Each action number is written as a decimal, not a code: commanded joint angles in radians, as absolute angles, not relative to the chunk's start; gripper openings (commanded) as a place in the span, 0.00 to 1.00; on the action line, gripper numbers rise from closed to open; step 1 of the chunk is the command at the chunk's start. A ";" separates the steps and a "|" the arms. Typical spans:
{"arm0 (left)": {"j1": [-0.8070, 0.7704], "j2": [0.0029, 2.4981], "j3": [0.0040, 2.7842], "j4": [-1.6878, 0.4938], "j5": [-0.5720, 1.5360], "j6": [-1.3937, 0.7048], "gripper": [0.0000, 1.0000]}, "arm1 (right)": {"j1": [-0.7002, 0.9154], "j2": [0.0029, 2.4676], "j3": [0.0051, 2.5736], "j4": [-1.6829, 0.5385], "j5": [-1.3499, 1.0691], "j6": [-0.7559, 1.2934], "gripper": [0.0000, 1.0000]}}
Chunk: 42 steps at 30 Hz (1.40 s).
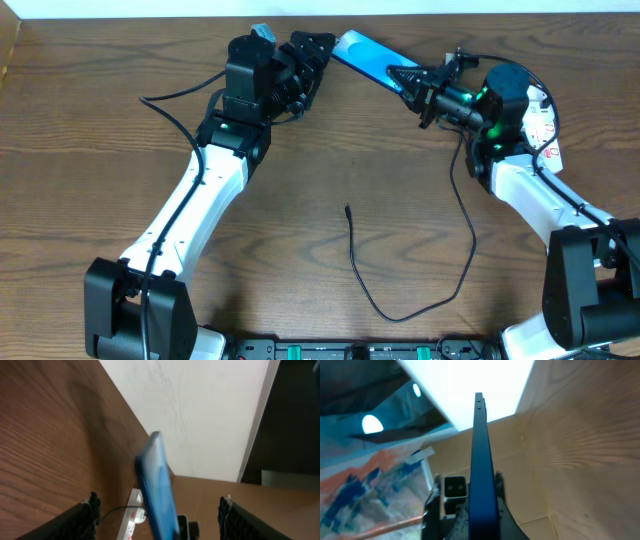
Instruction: Plug charger to phone and switch on socket
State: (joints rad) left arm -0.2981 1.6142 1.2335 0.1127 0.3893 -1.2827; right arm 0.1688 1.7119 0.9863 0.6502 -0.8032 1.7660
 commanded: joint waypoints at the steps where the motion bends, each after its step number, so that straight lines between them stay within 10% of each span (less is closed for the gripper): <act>1: -0.298 1.608 1.241 0.115 0.353 -1.344 0.75 | 0.203 1.708 1.001 0.709 -0.833 1.864 0.02; 22: -0.298 1.608 1.241 0.141 0.294 -1.454 0.71 | 0.243 1.708 1.001 0.863 -0.951 2.030 0.02; 42: -0.297 1.608 1.241 0.140 0.294 -1.453 0.08 | 0.243 1.708 1.000 0.863 -1.008 2.018 0.02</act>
